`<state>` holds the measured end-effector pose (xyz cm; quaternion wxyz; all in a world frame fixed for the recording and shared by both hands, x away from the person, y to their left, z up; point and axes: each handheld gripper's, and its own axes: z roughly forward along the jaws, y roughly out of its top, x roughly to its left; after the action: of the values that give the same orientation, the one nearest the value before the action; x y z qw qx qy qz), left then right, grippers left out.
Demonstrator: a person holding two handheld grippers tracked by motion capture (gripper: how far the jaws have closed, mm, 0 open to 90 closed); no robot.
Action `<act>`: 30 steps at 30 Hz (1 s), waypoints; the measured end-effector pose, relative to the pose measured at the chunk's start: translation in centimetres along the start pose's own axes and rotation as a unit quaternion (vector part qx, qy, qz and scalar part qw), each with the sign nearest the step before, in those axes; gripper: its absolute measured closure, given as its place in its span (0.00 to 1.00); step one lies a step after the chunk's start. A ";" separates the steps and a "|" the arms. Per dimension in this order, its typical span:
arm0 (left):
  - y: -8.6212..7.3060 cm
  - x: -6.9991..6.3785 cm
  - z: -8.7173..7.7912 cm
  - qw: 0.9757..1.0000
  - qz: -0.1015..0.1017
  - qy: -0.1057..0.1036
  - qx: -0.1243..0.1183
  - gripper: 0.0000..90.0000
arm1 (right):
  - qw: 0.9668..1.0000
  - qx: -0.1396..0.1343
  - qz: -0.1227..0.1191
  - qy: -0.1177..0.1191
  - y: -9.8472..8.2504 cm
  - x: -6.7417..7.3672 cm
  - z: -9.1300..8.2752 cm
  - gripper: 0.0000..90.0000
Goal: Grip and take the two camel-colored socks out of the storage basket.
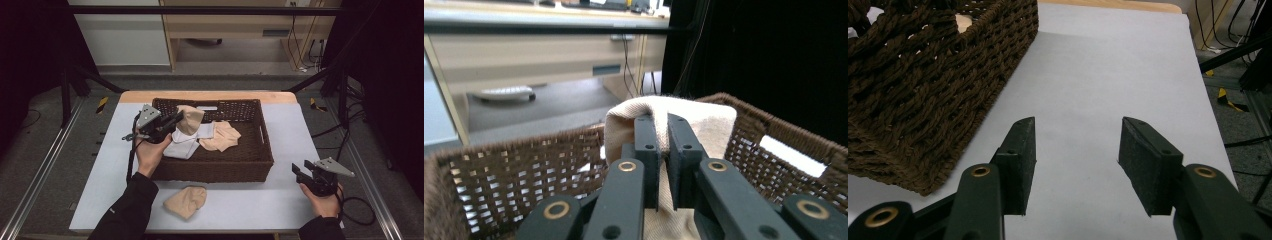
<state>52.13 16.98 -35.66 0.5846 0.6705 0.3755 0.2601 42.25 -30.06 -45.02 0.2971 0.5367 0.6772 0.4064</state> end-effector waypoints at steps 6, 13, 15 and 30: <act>1.4 -1.2 -1.9 1.000 0.005 -0.019 -0.016 0.94 | 1.000 0.000 0.002 0.000 0.0 0.0 0.0 0.55; 2.7 -2.5 -4.3 0.998 0.016 -0.040 -0.035 0.94 | 1.000 -0.002 0.002 -0.001 0.0 0.0 -0.1 0.55; 3.0 -2.9 -5.1 0.998 0.019 -0.048 -0.041 0.94 | 1.000 -0.003 -0.001 -0.002 0.0 0.0 -0.1 0.55; 2.2 -5.2 -10.2 0.994 0.037 -0.094 -0.047 0.94 | 1.000 -0.001 0.002 -0.002 0.0 0.0 -0.1 0.55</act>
<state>41.50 18.73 -31.18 0.6384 0.6767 0.2817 0.2350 42.15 -30.08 -44.97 0.2986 0.5382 0.6751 0.4066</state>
